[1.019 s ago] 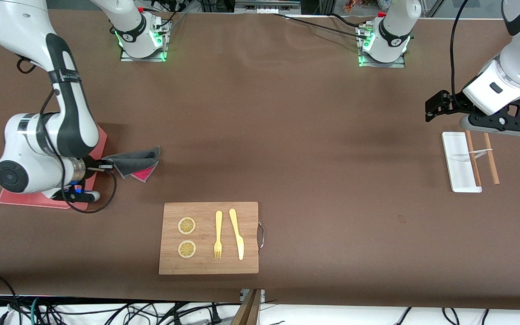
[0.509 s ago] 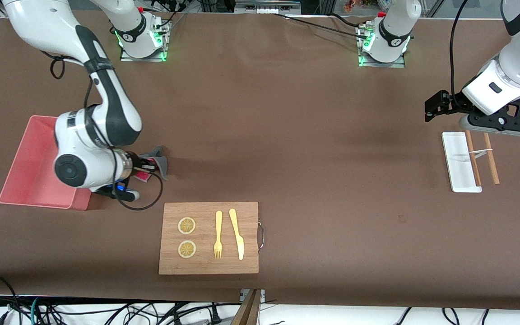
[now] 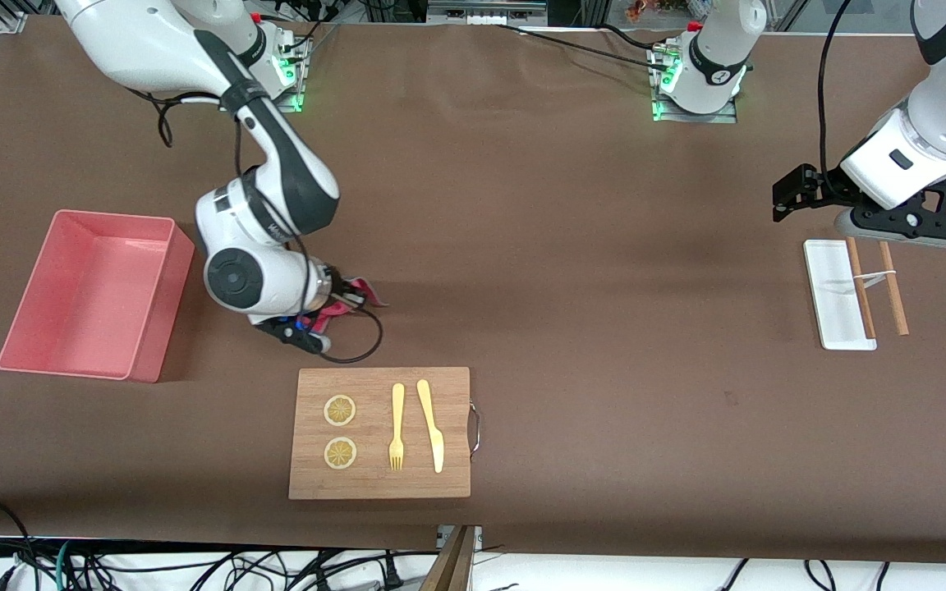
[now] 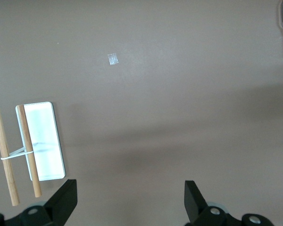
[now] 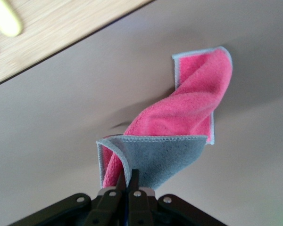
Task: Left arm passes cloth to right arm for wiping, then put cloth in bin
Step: 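Wipe the table with the cloth in the right gripper, sweeping back and forth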
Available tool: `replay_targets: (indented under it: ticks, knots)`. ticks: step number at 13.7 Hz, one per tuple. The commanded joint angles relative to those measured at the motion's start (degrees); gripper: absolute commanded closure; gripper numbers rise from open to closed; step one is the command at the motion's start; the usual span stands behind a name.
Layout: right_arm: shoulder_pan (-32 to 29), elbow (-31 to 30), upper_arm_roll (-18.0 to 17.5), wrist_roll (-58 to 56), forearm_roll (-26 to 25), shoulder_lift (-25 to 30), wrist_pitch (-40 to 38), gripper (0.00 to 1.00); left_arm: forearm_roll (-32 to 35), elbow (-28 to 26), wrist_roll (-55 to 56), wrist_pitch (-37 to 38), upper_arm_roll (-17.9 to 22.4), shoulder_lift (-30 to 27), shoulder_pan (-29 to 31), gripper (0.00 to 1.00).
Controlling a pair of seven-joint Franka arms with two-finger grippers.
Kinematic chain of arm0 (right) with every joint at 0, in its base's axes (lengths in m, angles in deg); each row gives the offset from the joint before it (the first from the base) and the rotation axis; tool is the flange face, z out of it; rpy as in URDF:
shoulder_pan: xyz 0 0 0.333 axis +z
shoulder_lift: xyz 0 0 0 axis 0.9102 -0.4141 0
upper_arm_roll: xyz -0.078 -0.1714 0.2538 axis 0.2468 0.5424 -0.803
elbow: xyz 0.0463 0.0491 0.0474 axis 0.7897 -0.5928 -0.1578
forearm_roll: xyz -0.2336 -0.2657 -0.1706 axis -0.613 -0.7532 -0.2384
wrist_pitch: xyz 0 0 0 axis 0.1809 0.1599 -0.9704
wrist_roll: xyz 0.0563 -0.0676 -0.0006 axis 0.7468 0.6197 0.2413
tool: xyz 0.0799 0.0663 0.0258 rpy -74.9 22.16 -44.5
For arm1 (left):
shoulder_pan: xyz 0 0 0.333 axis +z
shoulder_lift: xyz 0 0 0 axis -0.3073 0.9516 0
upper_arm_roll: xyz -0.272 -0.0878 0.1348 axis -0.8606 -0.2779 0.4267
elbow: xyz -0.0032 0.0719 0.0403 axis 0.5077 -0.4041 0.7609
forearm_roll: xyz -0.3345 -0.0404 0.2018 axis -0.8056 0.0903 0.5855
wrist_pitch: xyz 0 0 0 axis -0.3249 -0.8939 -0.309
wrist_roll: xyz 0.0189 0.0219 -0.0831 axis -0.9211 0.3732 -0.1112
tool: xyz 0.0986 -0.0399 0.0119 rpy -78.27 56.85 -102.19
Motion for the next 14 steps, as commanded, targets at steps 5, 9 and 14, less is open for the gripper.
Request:
replay_targets:
  ticks: [5, 9, 14]
  knots:
    - [1.3, 0.1, -5.9, 12.8, -0.3, -2.6, 8.0, 1.00, -0.1, -0.2, -1.0, -0.6, -0.1, -0.2, -0.1, 0.00]
    - [2.0, 0.0, -7.9, 15.7, -0.3, -2.8, 9.5, 1.00, -0.2, -0.2, -1.0, -0.6, -0.1, -0.2, -0.1, 0.00]
    - [-1.8, -0.2, -6.0, 3.6, -0.8, -2.0, 3.9, 1.00, -0.1, -0.2, -1.0, -0.6, -0.1, -0.2, -0.1, 0.00]
